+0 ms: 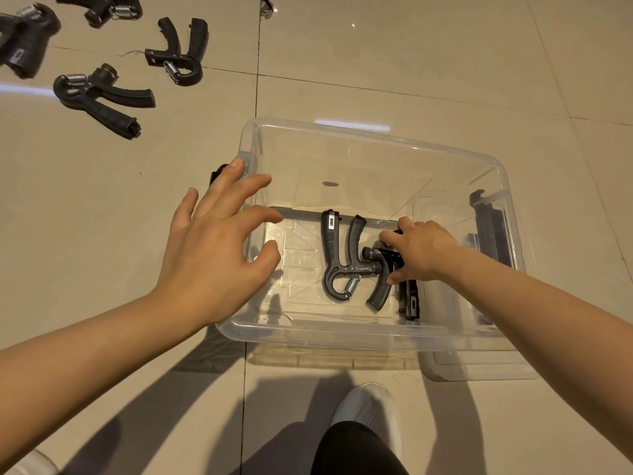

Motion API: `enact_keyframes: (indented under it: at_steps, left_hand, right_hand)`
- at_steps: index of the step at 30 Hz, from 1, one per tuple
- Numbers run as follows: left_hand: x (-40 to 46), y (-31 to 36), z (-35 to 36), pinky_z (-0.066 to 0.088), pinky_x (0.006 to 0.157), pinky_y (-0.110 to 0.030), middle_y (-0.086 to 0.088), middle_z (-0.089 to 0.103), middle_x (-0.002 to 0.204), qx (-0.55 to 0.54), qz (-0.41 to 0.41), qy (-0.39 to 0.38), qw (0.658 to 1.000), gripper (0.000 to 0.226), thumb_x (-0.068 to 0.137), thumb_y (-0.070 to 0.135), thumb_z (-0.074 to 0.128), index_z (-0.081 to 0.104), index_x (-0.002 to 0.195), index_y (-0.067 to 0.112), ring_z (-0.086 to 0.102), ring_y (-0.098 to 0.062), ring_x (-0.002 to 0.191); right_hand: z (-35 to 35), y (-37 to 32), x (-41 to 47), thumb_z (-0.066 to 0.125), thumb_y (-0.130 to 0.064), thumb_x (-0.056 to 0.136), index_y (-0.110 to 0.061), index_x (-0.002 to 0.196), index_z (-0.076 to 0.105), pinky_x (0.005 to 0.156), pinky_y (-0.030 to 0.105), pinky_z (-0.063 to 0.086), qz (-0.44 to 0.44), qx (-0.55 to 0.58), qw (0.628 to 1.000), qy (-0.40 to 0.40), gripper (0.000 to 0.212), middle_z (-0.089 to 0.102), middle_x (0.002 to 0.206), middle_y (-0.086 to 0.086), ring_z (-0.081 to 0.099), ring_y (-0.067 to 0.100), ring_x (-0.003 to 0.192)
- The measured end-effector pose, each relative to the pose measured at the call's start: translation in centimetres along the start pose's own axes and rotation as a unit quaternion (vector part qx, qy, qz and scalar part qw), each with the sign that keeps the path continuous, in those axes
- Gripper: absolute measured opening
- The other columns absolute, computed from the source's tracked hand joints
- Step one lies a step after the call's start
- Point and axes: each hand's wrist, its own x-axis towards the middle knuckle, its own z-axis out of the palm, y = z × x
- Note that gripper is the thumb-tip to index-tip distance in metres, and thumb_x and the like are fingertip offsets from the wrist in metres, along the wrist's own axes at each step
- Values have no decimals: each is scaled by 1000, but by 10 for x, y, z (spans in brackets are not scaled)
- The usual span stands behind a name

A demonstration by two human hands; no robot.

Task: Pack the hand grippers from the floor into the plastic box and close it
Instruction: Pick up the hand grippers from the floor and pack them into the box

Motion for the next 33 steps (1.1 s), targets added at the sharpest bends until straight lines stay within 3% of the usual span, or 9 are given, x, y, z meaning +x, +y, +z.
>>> enact_keyframes:
  at_steps: [5,9,11,18,25,28,31,33]
  left_hand:
    - [-1,-2,0,9,115,-49,12,37,146,-4,10,-4,1000,46,77,49,37,66,107,31,7,-4,143]
    - [-1,-1,-2,12,114,-51,10,37,146,13,19,-6,1000,48,79,50,35,66,110,31,9,-7,143]
    - [-1,-1,-2,13,114,-52,9,38,146,15,19,-7,1000,48,79,49,35,67,111,31,9,-8,143]
    - [-1,-2,-1,15,113,-53,8,39,145,24,24,-3,999,47,81,47,35,68,110,30,11,-9,143]
    - [-1,-1,0,16,112,-54,6,41,145,40,33,0,999,45,81,47,37,68,109,29,12,-11,143]
    - [-1,-1,0,16,112,-56,2,40,146,48,48,-9,998,45,82,45,37,68,110,28,12,-15,143]
    - [-1,-3,1,12,113,-56,-1,33,150,54,71,-22,996,45,83,44,37,67,114,28,9,-19,144]
    - [0,-3,0,9,113,-56,-2,31,151,68,83,-25,994,46,84,45,37,66,115,28,7,-21,144]
  right_hand:
    - [-9,-19,-1,59,-77,66,-28,143,22,96,43,42,30,-19,999,36,98,41,136,14,47,33,119]
    - [-16,-47,5,51,-80,68,-31,149,2,111,50,26,-93,-55,989,103,106,-2,157,15,16,41,139]
    - [-15,-55,9,47,-83,68,-33,148,3,110,50,23,-110,-71,986,105,105,-10,157,14,11,42,140]
    - [-6,-55,12,35,-88,68,-37,147,-12,102,49,37,-71,-59,993,73,105,-3,157,17,30,39,133]
    - [-9,-54,13,37,-88,66,-37,147,-12,100,44,40,-69,-51,995,53,107,2,156,17,34,36,131]
    - [-13,-48,13,45,-75,78,-38,148,-4,102,43,36,-87,63,994,28,94,2,157,11,32,34,134]
    - [-25,-32,11,47,-48,93,-33,149,10,102,37,35,-70,318,943,72,69,19,154,7,42,29,129]
    - [-35,-20,7,45,-38,97,-29,147,21,101,35,35,-41,361,926,102,56,33,147,9,46,27,124]
